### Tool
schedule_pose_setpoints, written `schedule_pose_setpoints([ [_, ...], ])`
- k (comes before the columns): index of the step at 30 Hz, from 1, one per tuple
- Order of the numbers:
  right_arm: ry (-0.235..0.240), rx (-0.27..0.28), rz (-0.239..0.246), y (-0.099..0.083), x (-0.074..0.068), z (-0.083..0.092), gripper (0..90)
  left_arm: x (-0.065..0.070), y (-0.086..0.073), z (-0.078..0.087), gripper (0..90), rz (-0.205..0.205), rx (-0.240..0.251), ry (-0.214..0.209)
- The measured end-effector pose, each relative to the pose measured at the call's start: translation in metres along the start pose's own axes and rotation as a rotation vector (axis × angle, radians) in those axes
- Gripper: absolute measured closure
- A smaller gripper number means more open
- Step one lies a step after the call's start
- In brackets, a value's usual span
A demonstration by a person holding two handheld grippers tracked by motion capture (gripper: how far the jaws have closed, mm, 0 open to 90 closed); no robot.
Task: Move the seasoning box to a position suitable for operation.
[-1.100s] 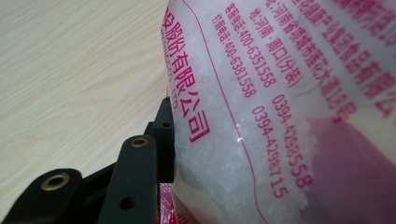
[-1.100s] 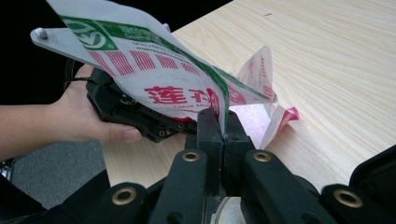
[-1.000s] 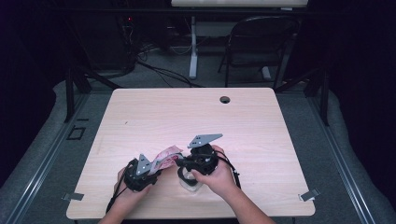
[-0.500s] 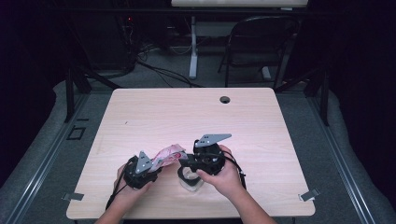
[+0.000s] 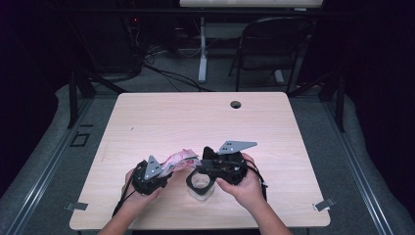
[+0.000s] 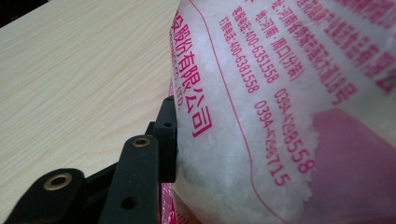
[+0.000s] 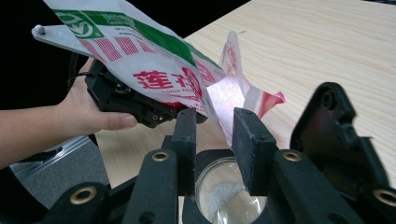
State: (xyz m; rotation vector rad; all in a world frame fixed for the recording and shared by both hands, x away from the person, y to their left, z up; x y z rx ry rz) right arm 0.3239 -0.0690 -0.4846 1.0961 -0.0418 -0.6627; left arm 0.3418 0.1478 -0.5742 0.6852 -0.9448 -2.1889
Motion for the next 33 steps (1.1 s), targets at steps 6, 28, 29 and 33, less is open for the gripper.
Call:
schedule_pose_setpoints([
  [6,-0.031,-0.024,-0.011,-0.001,0.004,0.007,73.2,-0.005,0.005,0.004,61.9,0.025,0.03,0.001],
  [28,-0.08,-0.089,-0.051,0.053,0.012,0.01,70.9,-0.008,0.005,0.013,61.9,-0.023,0.042,0.059],
  [29,-0.078,-0.095,-0.054,0.054,0.012,0.009,70.4,-0.008,0.005,0.013,61.9,-0.024,0.041,0.06],
  [33,-0.081,-0.131,-0.042,0.057,0.01,0.004,69.3,-0.007,0.005,0.013,61.9,-0.04,0.038,0.064],
])
Point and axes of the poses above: each handheld gripper's, and its own axes: z roughly backward along the jaws, y roughly out of its top, x roughly to its right, the point moved 5 cm from there along -z, roughly forward along the jaws, and after that the axes turned 3 degrees about y, right-handed, at the moved point
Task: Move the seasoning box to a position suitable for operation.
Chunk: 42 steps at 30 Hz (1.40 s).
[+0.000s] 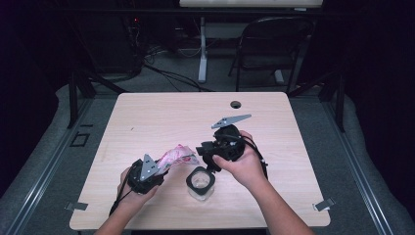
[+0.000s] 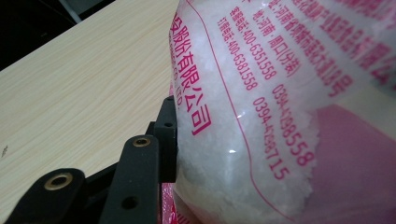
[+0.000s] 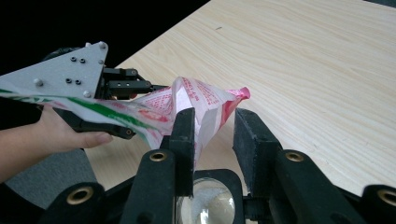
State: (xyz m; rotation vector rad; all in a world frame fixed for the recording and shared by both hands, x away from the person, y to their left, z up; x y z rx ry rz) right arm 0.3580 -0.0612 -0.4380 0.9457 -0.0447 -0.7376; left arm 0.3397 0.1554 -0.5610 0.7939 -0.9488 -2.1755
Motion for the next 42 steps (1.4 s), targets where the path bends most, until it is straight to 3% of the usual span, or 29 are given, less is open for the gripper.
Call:
schedule_pose_setpoints([
  [10,0.007,-0.009,0.003,0.001,-0.003,-0.004,70.1,0.002,0.001,-0.001,62.0,-0.028,-0.003,0.01],
  [22,0.013,0.004,0.024,-0.005,-0.009,-0.002,71.1,0.001,0.004,0.005,62.0,-0.1,0.002,0.073],
  [30,0.008,0.022,0.044,-0.011,-0.011,0.006,71.1,-0.001,0.006,0.006,62.0,-0.108,0.008,0.106],
  [42,0.028,0.05,0.09,-0.011,-0.024,0.026,69.1,-0.008,0.005,0.005,62.1,-0.093,-0.011,0.118],
])
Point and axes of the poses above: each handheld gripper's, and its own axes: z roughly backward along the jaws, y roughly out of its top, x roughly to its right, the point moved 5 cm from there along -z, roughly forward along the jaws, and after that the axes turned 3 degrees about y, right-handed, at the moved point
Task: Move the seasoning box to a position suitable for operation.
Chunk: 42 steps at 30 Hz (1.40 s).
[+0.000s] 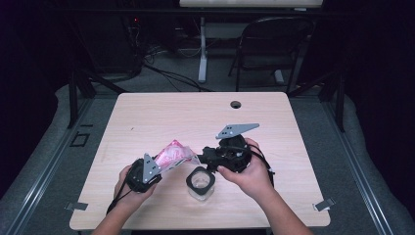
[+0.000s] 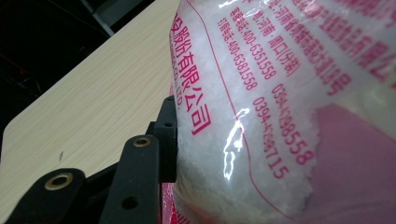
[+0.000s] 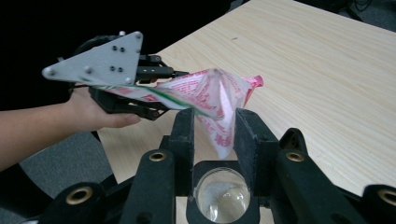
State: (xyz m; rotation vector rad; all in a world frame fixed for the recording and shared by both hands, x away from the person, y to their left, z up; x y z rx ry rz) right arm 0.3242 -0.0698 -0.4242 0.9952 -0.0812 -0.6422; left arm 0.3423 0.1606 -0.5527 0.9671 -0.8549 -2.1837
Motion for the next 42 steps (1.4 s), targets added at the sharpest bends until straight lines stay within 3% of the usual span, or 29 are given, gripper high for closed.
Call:
schedule_pose_setpoints([
  [14,-0.041,-0.041,0.106,-0.001,-0.014,-0.01,60.2,0.006,0.001,-0.004,62.1,-0.033,-0.022,-0.006],
  [24,-0.037,-0.071,0.167,0.001,-0.024,-0.021,59.2,0.013,0.005,-0.004,62.1,-0.059,-0.014,-0.026],
  [31,-0.023,-0.099,0.165,-0.001,-0.025,-0.029,70.6,0.013,0.005,-0.004,62.2,-0.083,-0.016,-0.012],
  [42,0.007,-0.095,0.134,-0.007,-0.022,-0.032,90.0,0.016,0.005,-0.005,62.3,-0.111,-0.019,-0.001],
])
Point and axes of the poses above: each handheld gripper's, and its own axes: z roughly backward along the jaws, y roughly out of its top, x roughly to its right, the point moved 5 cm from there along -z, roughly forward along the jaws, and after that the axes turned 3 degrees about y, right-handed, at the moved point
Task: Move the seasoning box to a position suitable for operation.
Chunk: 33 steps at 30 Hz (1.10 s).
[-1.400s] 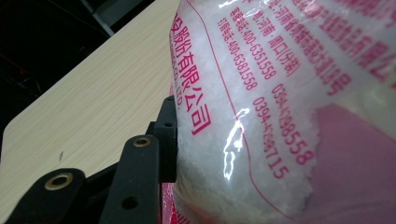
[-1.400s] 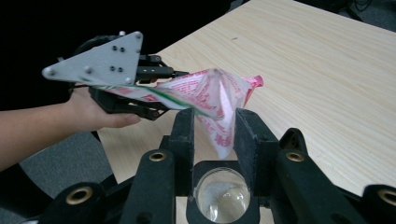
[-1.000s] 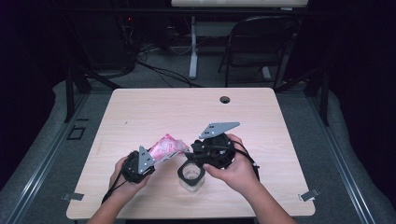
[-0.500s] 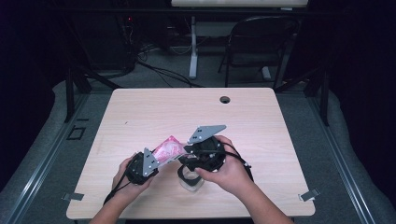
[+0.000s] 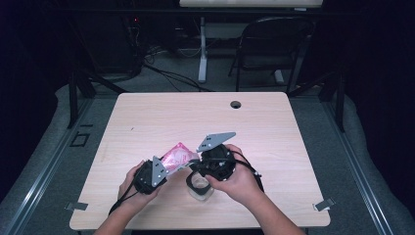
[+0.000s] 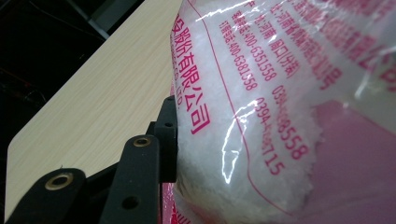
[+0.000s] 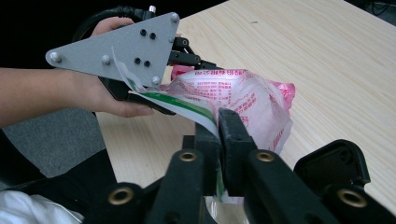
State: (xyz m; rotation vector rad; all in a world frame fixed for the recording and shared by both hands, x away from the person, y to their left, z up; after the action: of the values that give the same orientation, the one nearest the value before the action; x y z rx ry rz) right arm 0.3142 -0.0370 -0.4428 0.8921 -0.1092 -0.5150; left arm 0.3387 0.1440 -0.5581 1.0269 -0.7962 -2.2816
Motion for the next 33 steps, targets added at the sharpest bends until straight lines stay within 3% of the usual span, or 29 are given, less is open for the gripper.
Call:
schedule_pose_setpoints([
  [15,0.041,0.03,-0.076,-0.01,0.005,-0.004,90.0,0.001,-0.001,-0.003,62.3,-0.028,-0.014,0.031],
  [21,0.049,0.055,-0.087,-0.016,0.006,-0.002,90.0,0.001,0.002,0.0,62.3,-0.07,-0.016,0.059],
  [25,0.054,0.08,-0.099,-0.02,0.007,0.001,90.0,0.0,0.006,0.003,62.4,-0.122,-0.02,0.09],
  [33,0.059,0.096,-0.128,-0.027,0.012,0.002,90.0,-0.002,0.011,0.004,62.6,-0.165,-0.021,0.123],
])
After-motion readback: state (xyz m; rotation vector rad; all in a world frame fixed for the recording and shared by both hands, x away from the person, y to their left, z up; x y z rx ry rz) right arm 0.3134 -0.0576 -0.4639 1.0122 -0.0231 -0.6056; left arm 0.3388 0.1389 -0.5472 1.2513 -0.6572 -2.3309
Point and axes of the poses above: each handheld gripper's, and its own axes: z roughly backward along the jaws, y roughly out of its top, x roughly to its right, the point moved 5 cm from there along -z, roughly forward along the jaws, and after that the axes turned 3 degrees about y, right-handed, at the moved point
